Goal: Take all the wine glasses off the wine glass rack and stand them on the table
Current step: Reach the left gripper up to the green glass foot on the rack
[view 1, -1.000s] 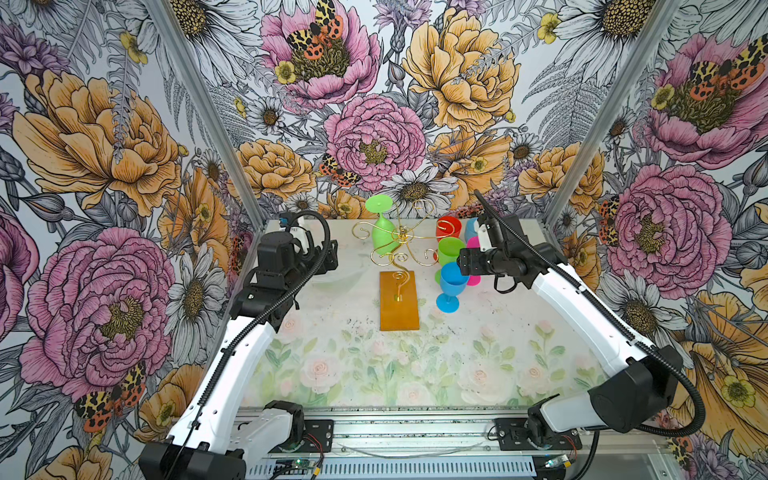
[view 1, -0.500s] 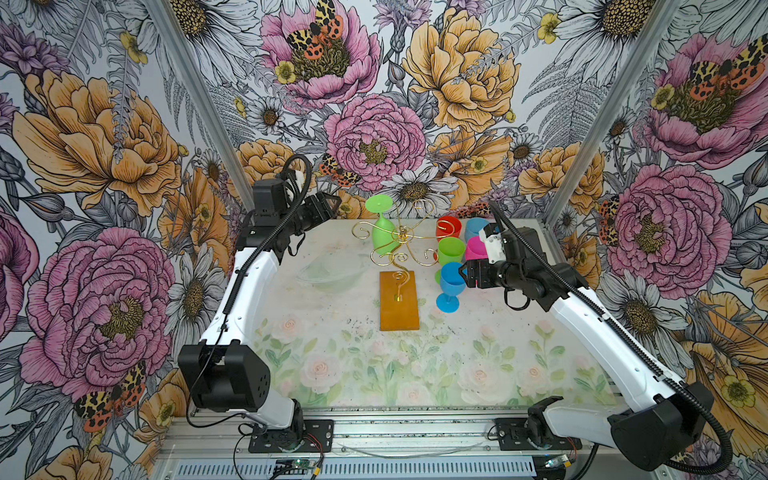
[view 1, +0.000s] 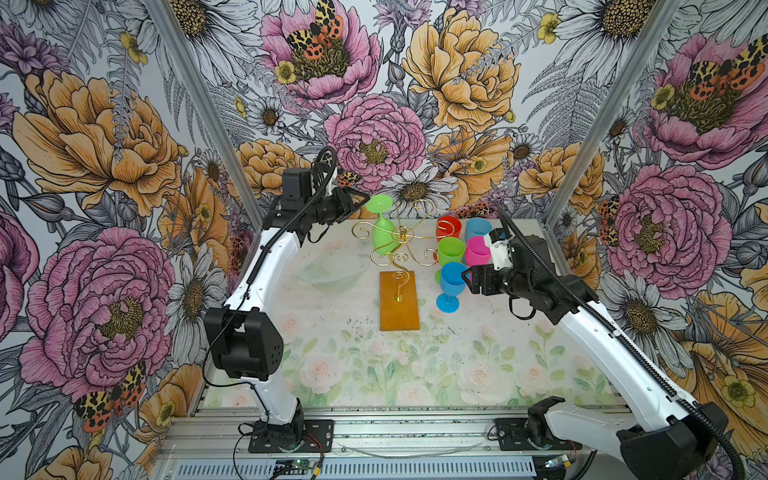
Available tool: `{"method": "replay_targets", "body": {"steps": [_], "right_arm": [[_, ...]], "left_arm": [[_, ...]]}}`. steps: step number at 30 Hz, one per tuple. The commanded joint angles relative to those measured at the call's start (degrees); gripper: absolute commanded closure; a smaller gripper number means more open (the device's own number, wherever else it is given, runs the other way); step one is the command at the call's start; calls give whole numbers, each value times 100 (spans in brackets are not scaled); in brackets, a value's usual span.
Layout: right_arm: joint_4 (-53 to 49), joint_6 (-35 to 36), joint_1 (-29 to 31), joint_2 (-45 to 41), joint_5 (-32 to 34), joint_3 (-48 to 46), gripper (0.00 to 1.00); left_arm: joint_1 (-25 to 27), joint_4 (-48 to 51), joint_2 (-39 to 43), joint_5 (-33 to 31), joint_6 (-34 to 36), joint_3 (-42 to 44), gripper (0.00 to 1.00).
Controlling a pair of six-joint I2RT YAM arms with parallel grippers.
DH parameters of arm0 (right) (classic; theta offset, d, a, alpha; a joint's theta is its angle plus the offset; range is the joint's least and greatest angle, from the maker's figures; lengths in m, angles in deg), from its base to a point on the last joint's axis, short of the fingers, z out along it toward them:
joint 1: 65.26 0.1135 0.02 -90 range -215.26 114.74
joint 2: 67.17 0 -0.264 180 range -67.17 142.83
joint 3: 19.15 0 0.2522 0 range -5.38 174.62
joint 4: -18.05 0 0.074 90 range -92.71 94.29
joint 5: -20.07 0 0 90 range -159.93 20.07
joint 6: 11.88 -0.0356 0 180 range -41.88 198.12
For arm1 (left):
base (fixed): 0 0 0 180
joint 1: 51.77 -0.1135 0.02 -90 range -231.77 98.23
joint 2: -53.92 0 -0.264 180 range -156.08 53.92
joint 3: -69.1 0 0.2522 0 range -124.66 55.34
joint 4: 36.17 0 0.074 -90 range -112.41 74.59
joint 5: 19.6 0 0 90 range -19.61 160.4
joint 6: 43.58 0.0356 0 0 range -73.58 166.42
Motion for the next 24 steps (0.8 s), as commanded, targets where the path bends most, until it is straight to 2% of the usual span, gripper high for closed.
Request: {"method": "replay_targets", "body": {"steps": [1,11,24], "right_arm": [[154,-43,-32,-180,-30,-49,16],[192,-76,-32,-278,41,-150,16],[232,-126,-27,-312,87,-218,16]], "left_arm": [[9,-46,-104,251,-136,-162,48],[118,-43,-337,496,-226,-255,55],[137,-46,-357,636,-371,-328,80]]}}
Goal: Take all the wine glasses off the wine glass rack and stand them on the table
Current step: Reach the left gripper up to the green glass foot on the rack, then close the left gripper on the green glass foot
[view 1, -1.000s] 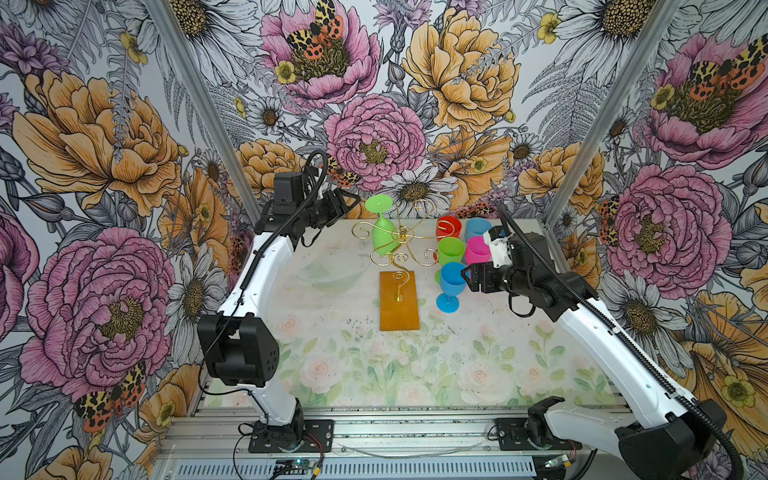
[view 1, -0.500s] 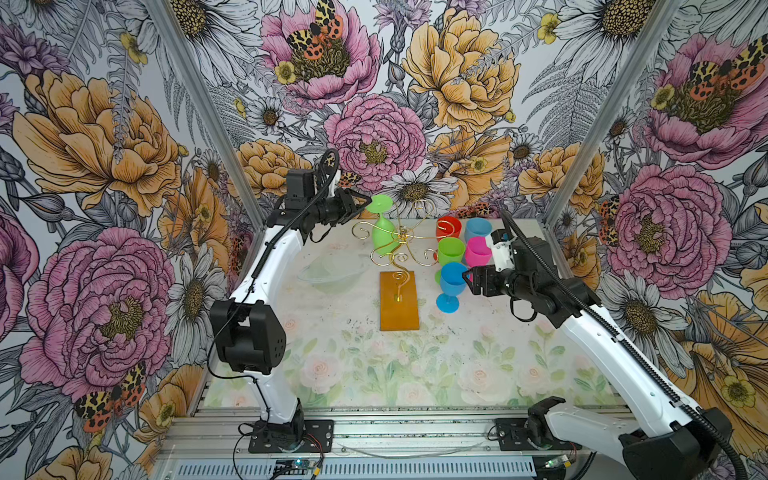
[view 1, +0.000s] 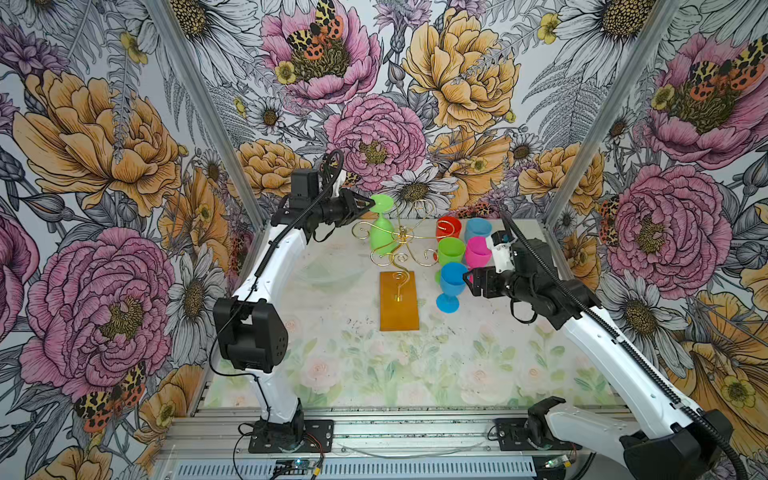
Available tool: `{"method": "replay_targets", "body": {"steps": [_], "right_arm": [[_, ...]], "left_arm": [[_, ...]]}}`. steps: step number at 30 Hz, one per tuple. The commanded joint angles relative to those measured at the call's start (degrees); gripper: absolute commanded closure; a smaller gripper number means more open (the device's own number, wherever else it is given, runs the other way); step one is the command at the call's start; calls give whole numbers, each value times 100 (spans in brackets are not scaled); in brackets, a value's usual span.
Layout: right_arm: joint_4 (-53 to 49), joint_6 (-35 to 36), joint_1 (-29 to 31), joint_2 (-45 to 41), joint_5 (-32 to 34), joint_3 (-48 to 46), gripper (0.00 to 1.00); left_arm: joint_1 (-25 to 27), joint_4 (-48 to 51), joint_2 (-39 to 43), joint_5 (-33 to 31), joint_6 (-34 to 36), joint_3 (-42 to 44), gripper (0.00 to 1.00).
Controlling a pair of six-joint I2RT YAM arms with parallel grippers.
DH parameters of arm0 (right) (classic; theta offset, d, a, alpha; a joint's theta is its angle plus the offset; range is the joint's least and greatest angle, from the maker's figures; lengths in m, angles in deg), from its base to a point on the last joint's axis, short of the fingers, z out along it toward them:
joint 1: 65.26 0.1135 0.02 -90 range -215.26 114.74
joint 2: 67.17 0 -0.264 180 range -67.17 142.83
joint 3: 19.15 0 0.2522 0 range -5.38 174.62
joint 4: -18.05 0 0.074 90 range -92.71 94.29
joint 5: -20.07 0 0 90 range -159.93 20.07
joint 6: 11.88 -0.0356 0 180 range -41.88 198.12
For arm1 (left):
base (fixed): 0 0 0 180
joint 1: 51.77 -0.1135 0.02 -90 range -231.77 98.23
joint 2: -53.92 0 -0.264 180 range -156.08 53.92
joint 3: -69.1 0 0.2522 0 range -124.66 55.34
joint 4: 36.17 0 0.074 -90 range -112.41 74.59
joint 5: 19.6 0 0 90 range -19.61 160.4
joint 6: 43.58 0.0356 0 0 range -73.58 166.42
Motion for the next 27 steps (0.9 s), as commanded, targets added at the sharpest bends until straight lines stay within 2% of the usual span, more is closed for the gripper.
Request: {"method": "replay_targets", "body": {"steps": [1,10,19,27], "right_arm": [[131,-88,-32,-132,81,-41,16],[154,-99,-34,-167,108,-54,16],[184,-135,-30,-159,99,-50,16],[199,-134,-33,-200,92,-59,16]], "left_arm": [[10,-53,-31,175,-19,-157,82],[-17,-55,-30,297,-125,-166,93],[-12,-50,-36,327,-240,-294,97],[-5,-56,-441,304,-585,-739,100]]}}
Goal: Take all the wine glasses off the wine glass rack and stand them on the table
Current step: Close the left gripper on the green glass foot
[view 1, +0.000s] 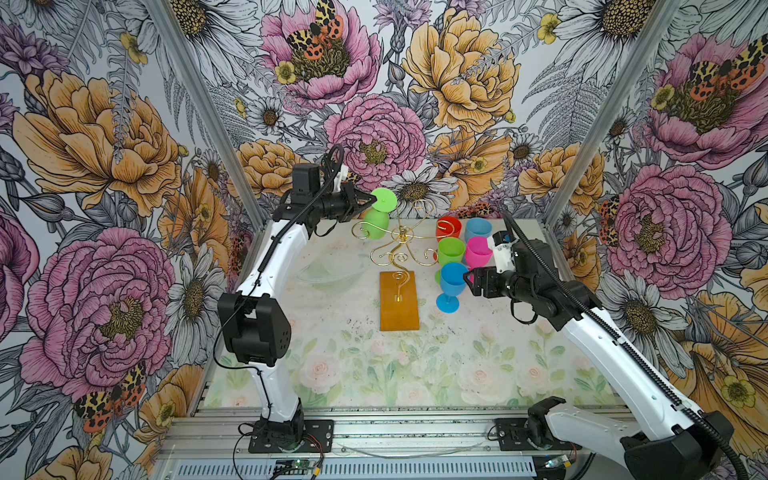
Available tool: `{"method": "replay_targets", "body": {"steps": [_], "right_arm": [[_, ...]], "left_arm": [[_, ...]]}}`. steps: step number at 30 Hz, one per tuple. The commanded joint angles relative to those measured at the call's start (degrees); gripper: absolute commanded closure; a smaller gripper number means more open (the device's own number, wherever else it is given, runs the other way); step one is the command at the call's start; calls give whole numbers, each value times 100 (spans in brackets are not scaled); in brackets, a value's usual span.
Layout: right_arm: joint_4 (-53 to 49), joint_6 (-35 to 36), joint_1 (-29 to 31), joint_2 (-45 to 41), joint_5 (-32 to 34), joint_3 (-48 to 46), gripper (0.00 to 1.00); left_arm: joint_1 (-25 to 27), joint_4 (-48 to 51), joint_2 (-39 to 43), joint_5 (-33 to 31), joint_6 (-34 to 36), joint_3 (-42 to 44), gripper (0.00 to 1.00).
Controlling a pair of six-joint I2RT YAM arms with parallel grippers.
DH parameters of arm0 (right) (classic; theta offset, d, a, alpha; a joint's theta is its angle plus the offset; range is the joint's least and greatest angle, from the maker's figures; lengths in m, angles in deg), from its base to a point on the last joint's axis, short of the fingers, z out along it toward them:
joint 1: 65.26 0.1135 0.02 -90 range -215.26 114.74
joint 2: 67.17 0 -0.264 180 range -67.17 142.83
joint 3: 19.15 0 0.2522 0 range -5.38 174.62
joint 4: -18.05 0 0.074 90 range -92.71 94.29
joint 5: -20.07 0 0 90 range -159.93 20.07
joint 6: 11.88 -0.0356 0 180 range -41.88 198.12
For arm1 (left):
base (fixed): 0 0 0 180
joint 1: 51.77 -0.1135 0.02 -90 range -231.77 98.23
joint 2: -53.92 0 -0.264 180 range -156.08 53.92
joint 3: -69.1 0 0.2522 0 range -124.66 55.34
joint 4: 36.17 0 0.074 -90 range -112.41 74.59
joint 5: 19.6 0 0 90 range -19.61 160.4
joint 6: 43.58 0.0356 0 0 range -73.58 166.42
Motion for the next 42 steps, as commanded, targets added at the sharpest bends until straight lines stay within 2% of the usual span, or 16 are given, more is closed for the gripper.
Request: {"method": "replay_targets", "body": {"steps": [1,12,26,42], "right_arm": [[177,-41,-32,-152,70,-39,16],[214,-24,-42,-156,66,-62,16],[289,-65,-38,-121,31,-114,16],[373,-189,-36,-58,-29,-116,16]], "left_arm": [[0,-21,-112,11,-186,-287,100],[124,-29,-217,76,-298,-495,100],[198,-34,94,381,-144,-156,100],[-40,-29,727,872,79,439,100]]}}
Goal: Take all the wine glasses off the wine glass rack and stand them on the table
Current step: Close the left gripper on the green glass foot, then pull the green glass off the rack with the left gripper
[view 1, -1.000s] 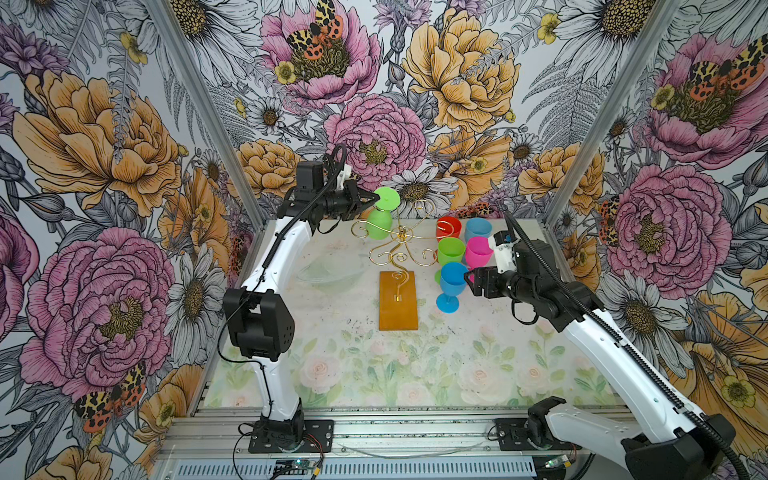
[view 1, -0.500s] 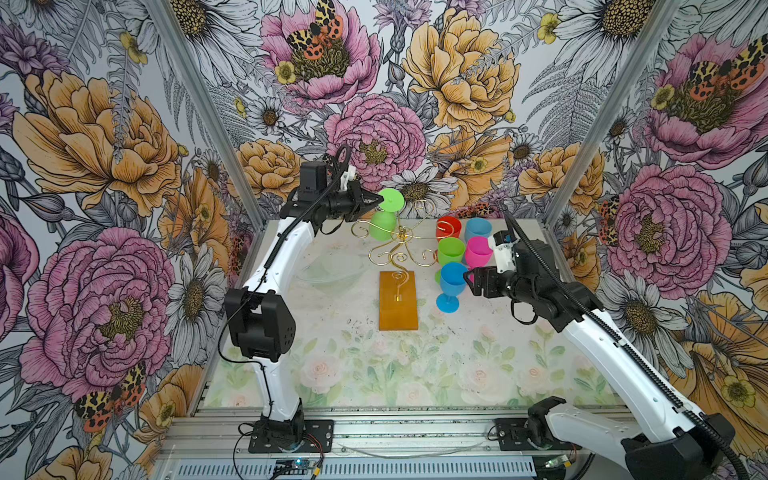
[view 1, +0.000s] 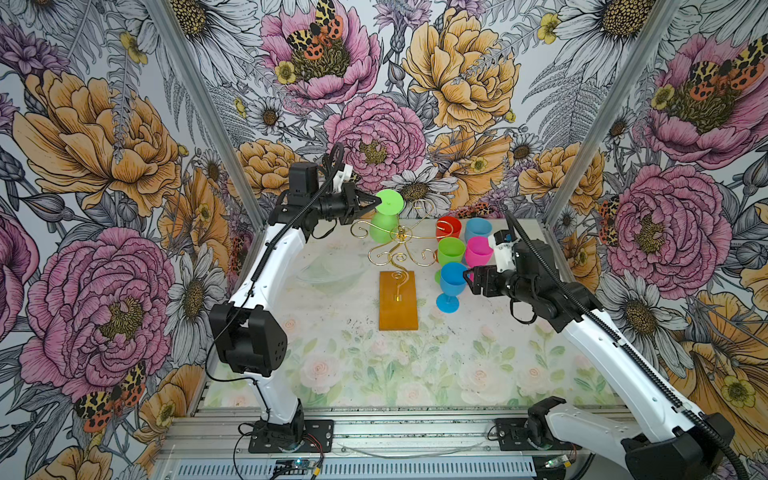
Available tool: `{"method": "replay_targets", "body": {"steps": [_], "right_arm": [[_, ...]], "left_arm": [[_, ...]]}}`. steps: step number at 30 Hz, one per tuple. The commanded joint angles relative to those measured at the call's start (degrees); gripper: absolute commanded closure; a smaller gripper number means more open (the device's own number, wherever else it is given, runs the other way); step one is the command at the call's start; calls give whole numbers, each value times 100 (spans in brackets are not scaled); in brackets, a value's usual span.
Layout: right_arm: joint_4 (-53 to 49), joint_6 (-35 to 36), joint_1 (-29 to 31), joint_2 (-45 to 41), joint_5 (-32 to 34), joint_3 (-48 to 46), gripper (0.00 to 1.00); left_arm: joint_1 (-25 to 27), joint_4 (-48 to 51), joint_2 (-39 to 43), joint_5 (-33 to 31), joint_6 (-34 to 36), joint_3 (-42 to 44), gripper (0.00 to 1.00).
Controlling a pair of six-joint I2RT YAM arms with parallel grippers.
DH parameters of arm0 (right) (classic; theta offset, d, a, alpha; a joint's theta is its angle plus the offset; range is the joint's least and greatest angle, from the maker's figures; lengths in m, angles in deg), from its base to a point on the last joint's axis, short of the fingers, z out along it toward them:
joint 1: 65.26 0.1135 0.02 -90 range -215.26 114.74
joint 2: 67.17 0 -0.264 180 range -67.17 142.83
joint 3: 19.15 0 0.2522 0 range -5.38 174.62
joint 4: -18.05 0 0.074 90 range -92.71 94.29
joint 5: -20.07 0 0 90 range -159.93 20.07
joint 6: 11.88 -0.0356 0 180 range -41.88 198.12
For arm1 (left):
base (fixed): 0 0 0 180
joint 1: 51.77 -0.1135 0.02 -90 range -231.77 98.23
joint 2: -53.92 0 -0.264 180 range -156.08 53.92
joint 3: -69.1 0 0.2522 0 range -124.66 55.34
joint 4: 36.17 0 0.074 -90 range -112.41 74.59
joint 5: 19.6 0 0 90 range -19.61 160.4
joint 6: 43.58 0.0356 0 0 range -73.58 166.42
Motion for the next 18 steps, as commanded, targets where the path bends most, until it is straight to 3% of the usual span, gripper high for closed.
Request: {"method": "replay_targets", "body": {"steps": [1,9,18], "right_arm": [[135,-89,-42,-17,-11,-31,16],[143,-143,-42,8,-29,-1,16],[194,-188,-42,17,-82,4,17]], "left_arm": [[-118,-134,182,234,192,180,100],[-243,-135,448,293,270,524,100],[-665,-129,932,-76,331,827,100]]}}
